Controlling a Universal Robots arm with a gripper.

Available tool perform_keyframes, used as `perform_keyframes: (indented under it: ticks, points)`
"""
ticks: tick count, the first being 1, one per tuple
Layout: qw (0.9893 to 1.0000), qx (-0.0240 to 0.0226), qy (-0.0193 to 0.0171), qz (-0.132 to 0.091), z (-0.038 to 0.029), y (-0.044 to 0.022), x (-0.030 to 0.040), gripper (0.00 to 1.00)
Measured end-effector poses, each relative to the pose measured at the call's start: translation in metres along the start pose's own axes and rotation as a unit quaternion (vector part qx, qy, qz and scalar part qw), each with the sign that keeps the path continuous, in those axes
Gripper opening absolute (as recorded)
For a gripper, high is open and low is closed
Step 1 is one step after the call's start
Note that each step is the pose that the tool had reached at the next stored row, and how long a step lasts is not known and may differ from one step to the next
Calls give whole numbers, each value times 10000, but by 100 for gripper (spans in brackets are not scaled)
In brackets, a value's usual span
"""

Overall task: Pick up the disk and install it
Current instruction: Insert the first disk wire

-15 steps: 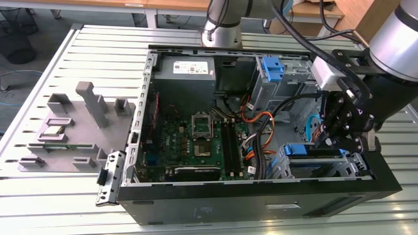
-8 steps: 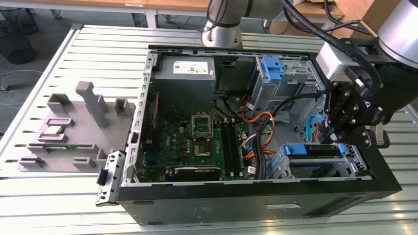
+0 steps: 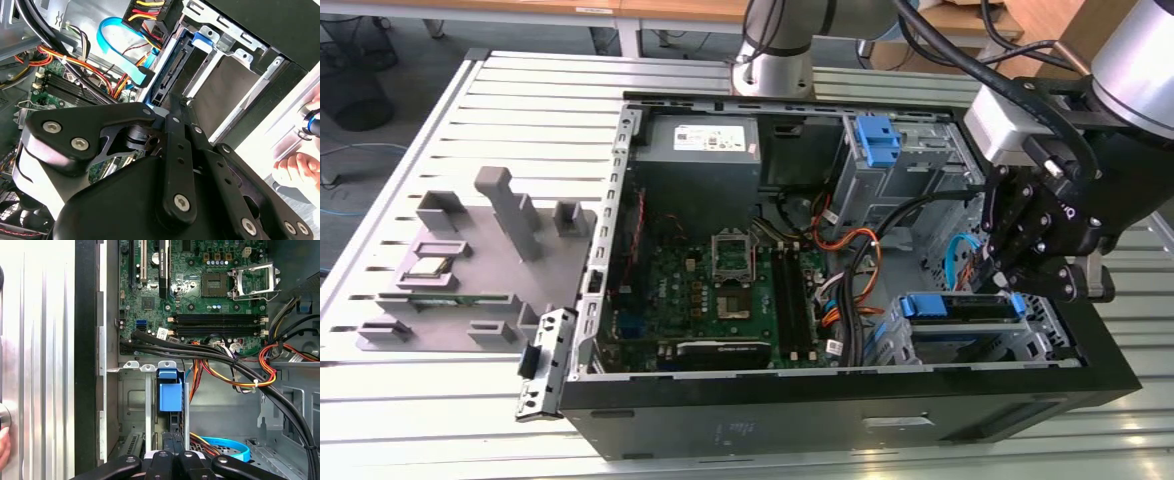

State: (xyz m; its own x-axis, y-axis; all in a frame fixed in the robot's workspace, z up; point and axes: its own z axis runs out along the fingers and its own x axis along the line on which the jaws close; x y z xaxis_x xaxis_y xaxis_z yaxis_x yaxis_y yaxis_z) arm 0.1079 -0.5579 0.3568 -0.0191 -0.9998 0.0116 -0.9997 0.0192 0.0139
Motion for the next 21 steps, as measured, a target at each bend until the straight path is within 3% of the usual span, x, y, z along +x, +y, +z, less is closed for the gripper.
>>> perform_keyframes:
  ticks: [9,17,21]
  points:
    - [10000,0,0,0,0,1,0,11]
    - [10000,0,0,0,0,1,0,41]
    - [10000,0,0,0,-21,1,0,41]
